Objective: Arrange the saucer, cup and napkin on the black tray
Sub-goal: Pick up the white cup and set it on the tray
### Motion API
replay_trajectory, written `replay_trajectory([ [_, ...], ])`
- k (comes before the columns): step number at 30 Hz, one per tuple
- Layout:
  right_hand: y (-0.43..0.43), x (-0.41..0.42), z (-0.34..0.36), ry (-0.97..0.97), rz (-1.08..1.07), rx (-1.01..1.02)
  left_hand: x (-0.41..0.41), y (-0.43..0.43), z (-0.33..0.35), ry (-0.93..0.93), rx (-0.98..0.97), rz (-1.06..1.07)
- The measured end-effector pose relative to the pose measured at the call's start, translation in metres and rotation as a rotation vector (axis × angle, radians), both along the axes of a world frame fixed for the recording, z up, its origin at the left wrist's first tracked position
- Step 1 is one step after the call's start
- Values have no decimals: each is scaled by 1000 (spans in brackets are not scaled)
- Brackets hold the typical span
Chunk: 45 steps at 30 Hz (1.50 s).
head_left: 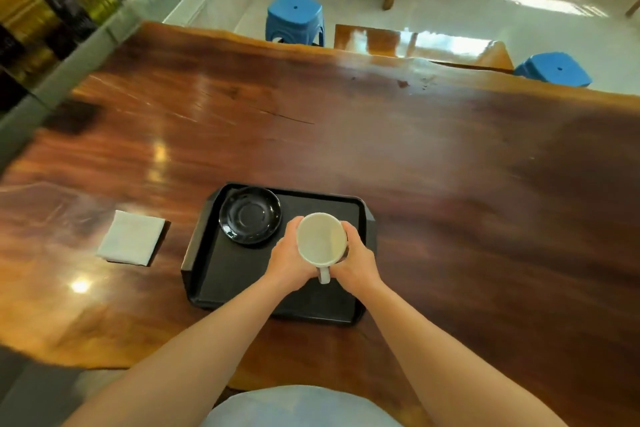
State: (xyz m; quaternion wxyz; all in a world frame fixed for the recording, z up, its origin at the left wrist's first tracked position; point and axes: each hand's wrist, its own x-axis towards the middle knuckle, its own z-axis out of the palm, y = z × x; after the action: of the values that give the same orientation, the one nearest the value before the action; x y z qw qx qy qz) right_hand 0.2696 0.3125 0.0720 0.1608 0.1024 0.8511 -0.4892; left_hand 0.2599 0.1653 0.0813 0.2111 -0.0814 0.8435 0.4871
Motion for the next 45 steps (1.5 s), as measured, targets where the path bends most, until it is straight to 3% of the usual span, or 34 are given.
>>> replay_trajectory([
  [18,-18,-10,-2,-20,21,12,-8,-16,3,-29,-10,14],
  [45,-4,-72,-51,-153,-73,63,-75,0,-56,-92,-32,-7],
])
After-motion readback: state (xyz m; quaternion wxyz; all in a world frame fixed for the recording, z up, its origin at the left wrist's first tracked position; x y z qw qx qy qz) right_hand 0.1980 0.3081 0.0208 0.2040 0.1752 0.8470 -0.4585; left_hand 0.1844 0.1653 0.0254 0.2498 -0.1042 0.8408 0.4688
